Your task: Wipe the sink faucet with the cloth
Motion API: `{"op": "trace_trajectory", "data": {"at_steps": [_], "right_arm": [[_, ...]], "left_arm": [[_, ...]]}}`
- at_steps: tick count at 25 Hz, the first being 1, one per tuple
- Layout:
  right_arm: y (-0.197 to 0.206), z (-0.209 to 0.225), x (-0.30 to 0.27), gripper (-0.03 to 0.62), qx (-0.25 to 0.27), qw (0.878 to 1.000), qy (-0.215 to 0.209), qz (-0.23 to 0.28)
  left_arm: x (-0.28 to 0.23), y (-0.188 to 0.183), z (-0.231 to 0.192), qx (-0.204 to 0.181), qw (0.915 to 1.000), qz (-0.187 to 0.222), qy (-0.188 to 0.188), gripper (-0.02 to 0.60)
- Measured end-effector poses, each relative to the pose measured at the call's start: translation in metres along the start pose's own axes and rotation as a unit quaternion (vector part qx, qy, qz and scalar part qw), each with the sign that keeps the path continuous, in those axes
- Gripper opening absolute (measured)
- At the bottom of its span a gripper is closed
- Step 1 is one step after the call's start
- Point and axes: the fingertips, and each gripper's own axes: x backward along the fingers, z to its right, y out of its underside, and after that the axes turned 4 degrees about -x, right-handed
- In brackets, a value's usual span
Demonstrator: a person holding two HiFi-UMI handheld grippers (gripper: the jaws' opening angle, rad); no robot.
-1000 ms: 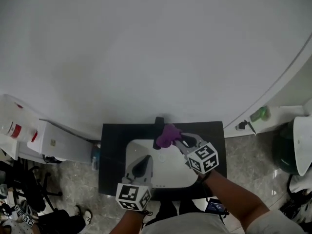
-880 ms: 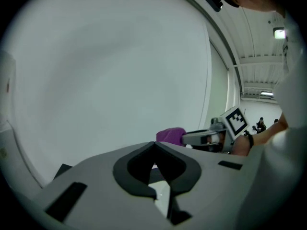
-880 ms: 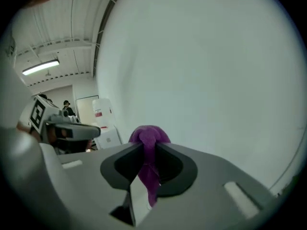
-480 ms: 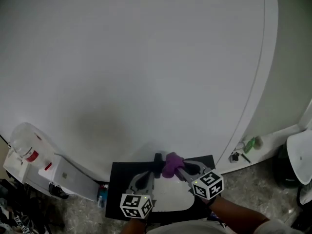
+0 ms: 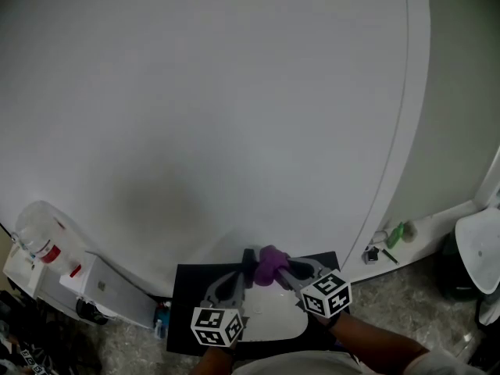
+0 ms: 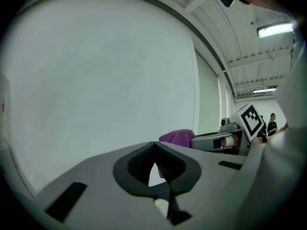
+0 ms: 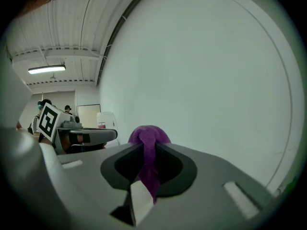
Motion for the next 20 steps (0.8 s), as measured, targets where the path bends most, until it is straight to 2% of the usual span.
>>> {"op": "trace_trajectory", "data": {"at_steps": [20], "right_arm": [[-0.008,0.005,-0.003,0.061,-0.009,1.0,0.009,0.002]], "left_arm": [[-0.005,-0.009,-0.004,0.002,1.0,-0.001,0.002,0.005]]}}
